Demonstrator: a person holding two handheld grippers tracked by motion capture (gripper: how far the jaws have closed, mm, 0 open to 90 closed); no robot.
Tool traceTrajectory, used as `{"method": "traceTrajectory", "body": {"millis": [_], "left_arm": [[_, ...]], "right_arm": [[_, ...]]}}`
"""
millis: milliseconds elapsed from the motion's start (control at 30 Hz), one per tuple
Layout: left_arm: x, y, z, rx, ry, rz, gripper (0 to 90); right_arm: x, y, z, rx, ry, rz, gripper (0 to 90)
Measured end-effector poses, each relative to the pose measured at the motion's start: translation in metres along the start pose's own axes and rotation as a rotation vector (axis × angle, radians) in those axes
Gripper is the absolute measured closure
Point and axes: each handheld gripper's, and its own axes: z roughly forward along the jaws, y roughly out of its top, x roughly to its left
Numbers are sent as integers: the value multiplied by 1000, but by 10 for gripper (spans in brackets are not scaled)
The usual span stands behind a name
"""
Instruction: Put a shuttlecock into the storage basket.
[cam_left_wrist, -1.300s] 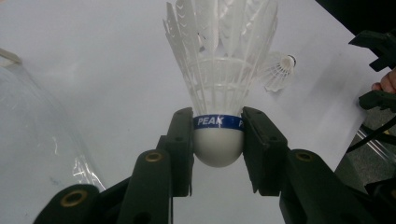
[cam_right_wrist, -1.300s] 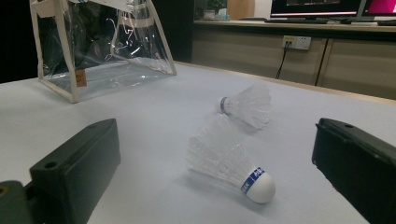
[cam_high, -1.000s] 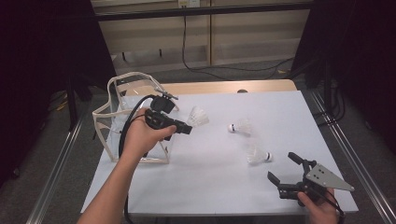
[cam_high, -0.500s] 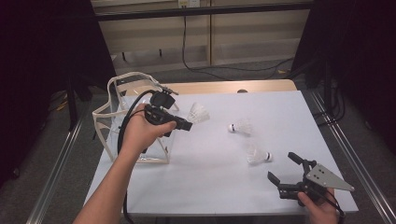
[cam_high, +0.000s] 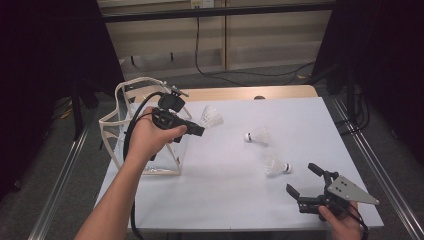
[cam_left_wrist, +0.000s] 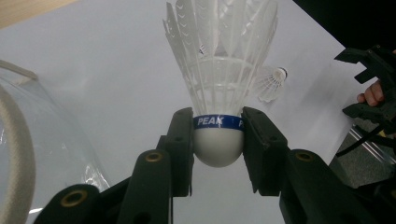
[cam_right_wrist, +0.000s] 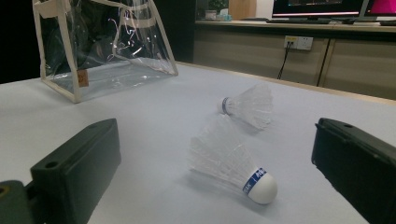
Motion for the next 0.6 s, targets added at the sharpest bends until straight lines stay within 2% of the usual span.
{"method": "traceTrajectory", "body": {"millis": [600], "left_arm": [[3, 8, -9, -2, -1, 4, 656]], "right_arm": [[0, 0, 0, 1, 0, 0, 9]]}}
